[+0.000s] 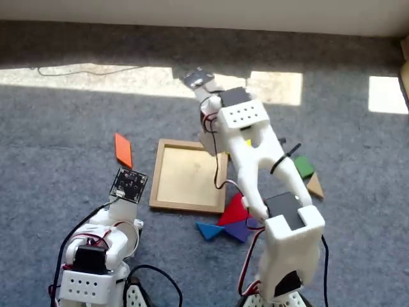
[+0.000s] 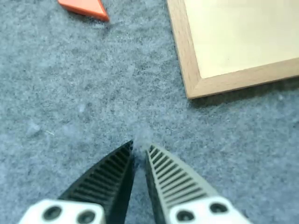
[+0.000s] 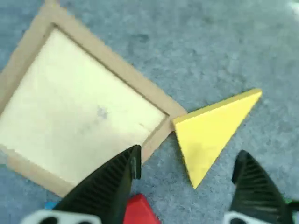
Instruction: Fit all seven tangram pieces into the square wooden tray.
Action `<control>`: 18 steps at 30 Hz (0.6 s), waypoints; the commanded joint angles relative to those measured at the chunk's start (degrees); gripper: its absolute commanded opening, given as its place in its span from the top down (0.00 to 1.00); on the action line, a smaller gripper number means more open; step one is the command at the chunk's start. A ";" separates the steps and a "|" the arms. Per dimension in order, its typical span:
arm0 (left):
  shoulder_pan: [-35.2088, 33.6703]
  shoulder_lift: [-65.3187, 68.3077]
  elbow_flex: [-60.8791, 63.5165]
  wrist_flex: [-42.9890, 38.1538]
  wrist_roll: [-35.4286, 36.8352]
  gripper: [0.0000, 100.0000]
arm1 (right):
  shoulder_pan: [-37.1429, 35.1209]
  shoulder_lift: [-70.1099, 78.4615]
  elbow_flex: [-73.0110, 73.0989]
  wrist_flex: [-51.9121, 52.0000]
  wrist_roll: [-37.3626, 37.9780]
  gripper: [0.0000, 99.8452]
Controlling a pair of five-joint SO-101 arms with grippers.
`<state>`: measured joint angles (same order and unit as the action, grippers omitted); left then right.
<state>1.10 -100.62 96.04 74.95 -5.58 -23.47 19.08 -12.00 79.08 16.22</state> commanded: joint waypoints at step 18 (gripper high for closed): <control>0.75 -1.19 1.19 -0.09 0.53 0.99 | 4.53 12.88 -14.81 -0.31 -16.62 0.61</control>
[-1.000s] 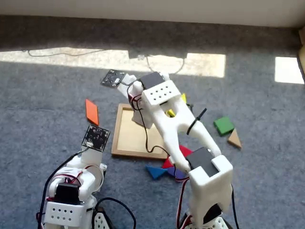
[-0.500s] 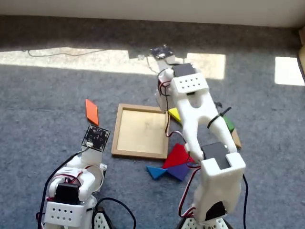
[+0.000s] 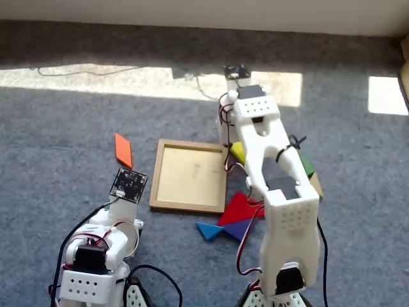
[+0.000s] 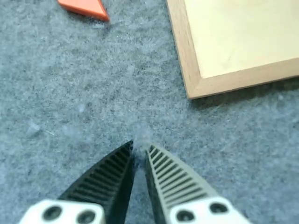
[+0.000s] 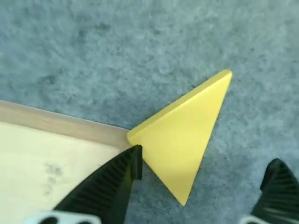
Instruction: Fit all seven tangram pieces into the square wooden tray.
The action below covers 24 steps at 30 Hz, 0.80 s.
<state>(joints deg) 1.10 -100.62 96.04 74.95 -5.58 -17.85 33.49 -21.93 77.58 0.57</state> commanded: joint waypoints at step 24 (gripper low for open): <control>0.75 -1.19 1.19 -0.09 0.53 0.99 | -2.07 1.80 -3.91 -5.23 -5.71 0.62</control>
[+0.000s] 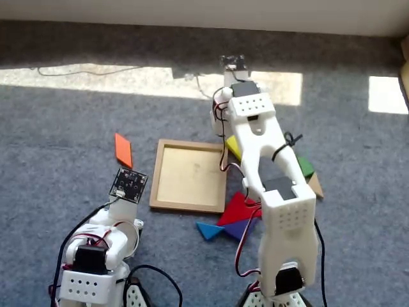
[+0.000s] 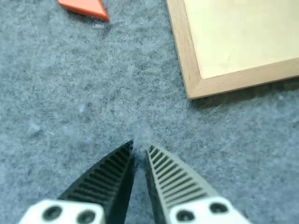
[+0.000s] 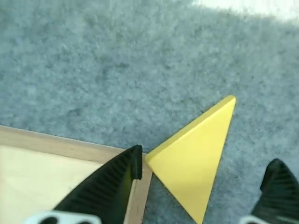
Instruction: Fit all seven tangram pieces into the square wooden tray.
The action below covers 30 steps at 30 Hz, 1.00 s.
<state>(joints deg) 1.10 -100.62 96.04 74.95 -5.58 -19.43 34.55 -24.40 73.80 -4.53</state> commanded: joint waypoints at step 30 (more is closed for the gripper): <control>0.75 -1.19 1.19 -0.09 0.53 0.99 | 2.51 0.22 -4.00 9.63 11.87 0.87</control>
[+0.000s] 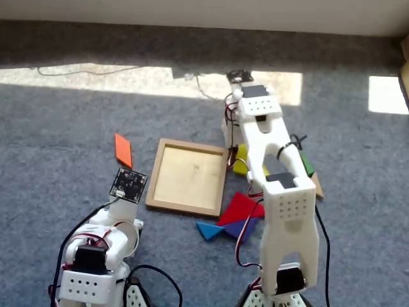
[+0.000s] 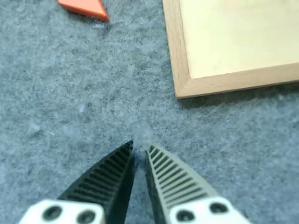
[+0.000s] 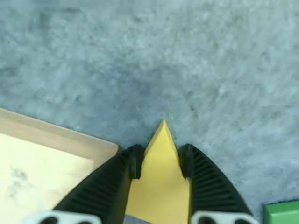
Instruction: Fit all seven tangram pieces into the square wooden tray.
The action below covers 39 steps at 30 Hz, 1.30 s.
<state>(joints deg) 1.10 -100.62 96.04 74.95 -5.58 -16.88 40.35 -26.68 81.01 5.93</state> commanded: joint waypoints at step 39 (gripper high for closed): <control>0.75 -1.19 1.19 -0.09 0.53 0.99 | -1.45 -35.03 39.16 -12.00 11.60 0.54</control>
<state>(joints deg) 1.10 -100.62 96.04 74.95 -5.58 -18.81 12.48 4.70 76.97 17.27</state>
